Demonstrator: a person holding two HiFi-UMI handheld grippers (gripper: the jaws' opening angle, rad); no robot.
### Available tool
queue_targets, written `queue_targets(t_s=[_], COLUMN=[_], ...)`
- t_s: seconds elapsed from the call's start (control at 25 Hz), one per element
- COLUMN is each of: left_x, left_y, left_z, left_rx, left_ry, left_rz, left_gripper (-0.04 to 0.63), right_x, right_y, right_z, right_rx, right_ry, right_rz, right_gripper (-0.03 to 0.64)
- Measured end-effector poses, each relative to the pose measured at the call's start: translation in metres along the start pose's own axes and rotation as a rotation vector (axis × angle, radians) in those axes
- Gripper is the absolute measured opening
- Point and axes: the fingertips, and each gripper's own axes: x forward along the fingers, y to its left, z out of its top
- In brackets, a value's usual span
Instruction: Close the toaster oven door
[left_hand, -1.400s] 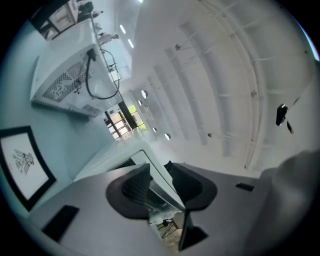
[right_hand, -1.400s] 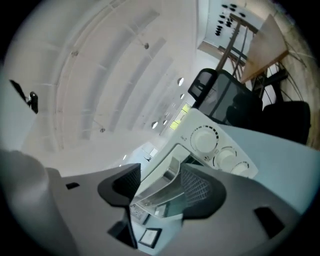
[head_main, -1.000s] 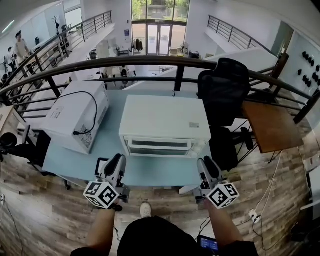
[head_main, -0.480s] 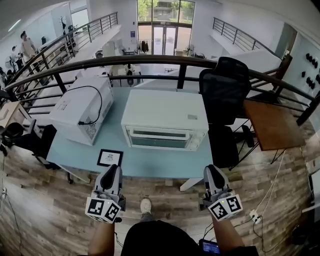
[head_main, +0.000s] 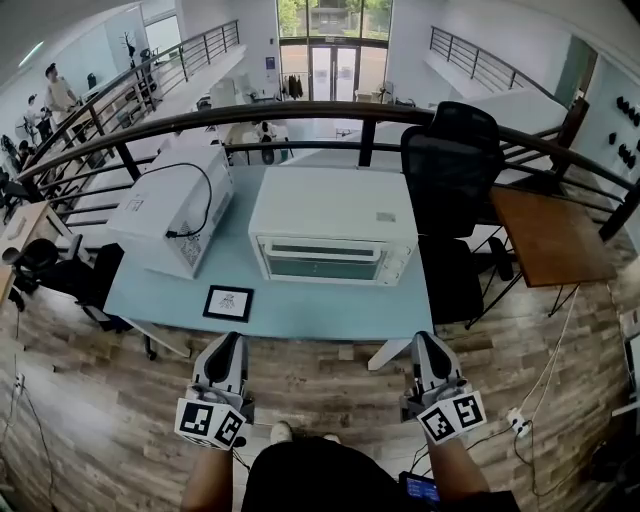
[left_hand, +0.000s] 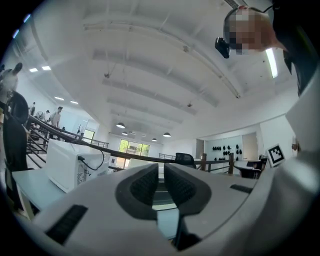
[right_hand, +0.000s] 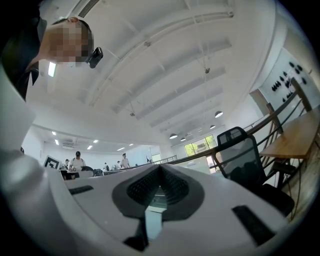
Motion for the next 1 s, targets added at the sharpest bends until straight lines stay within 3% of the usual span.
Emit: queue_targets(t_s=[1.0], left_x=[-0.018], left_y=[0.057], left_z=[0.017], left_rx=[-0.076], left_ry=[-0.046], left_rz=[-0.068], left_gripper=[0.035], right_x=[0.032], right_y=[0.072], right_z=[-0.010], right_rx=[-0.011], right_ry=[-0.005], right_rz=[-0.014], right_gripper=[-0.003])
